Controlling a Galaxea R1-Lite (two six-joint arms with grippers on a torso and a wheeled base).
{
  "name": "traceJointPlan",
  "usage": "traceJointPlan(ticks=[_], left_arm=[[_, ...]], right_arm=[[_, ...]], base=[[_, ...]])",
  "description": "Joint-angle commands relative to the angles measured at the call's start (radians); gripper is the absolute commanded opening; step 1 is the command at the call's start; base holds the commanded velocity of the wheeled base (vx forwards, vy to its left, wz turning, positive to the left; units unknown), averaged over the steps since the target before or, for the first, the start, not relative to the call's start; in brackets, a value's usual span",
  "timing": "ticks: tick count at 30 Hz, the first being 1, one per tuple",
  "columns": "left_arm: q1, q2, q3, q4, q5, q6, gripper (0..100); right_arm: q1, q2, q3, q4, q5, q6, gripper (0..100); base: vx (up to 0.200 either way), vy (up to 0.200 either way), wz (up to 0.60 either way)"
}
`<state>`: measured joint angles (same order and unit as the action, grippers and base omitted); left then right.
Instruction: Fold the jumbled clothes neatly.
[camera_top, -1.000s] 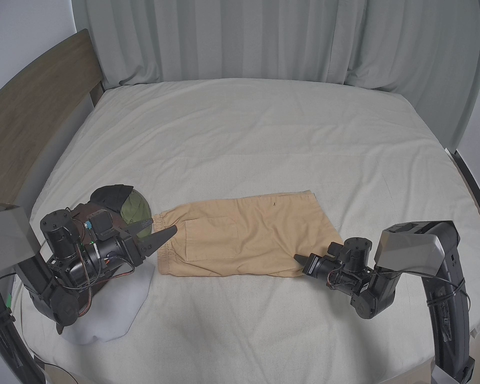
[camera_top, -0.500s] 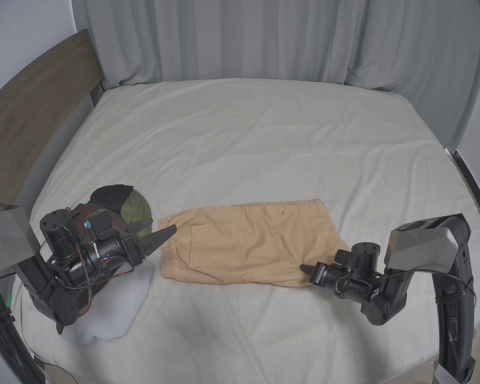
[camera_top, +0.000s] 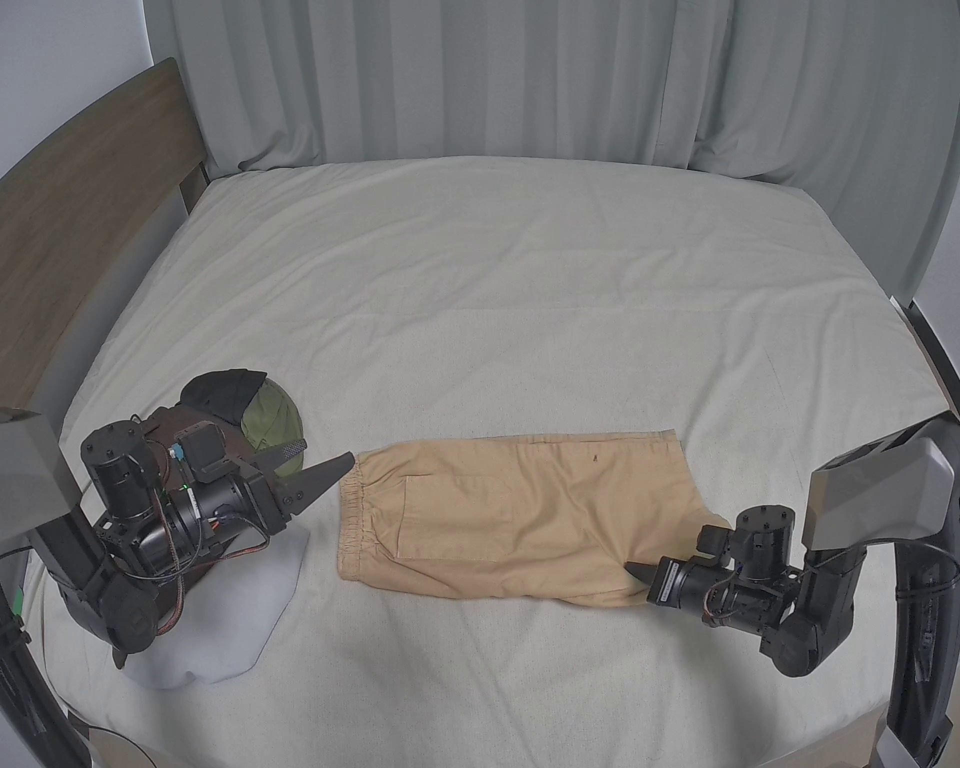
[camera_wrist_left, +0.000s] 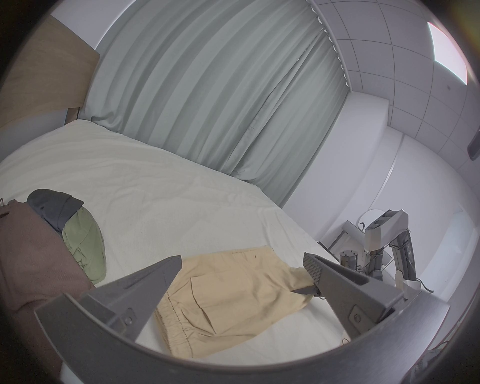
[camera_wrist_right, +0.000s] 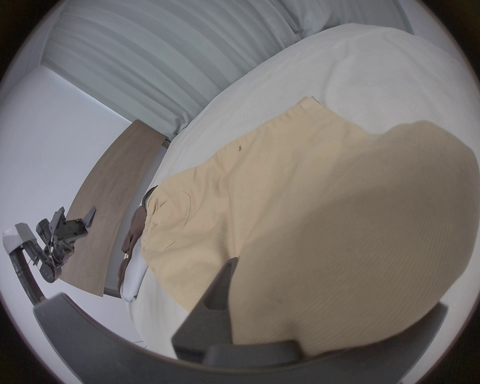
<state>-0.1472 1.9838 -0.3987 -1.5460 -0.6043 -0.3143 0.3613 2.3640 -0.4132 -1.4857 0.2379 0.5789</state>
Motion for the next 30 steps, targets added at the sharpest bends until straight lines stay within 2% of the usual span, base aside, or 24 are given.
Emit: traceJointPlan(ticks=[1,9,10,15,21,24,30], left_arm=[[0.000,0.003,0.003,0.000,0.000,0.000,100],[0.000,0.013,0.014,0.001,-0.003,-0.003,100],[0.000,0.013,0.014,0.001,-0.003,-0.005,100],[0.006,0.033,0.012,0.000,-0.003,-0.005,100],[0.008,0.035,0.012,0.000,-0.003,-0.005,100],[0.008,0.036,0.012,-0.002,-0.003,-0.005,100],[0.008,0.035,0.012,0.000,-0.003,-0.005,100]], right_arm=[[-0.007,-0.016,0.073,-0.030,0.000,-0.019,0],[-0.004,-0.003,0.096,-0.054,-0.002,-0.017,0],[-0.002,-0.003,0.097,-0.054,-0.002,-0.017,100],[0.002,-0.005,0.122,-0.056,-0.002,-0.047,100],[0.027,-0.008,0.243,-0.056,0.024,-0.208,100],[0.064,-0.026,0.284,-0.056,0.069,-0.229,100],[0.139,-0.118,0.310,-0.056,0.112,-0.232,100]], base=[[0.000,0.000,0.00],[0.000,0.000,0.00],[0.000,0.000,0.00],[0.000,0.000,0.00],[0.000,0.000,0.00],[0.000,0.000,0.00],[0.000,0.000,0.00]])
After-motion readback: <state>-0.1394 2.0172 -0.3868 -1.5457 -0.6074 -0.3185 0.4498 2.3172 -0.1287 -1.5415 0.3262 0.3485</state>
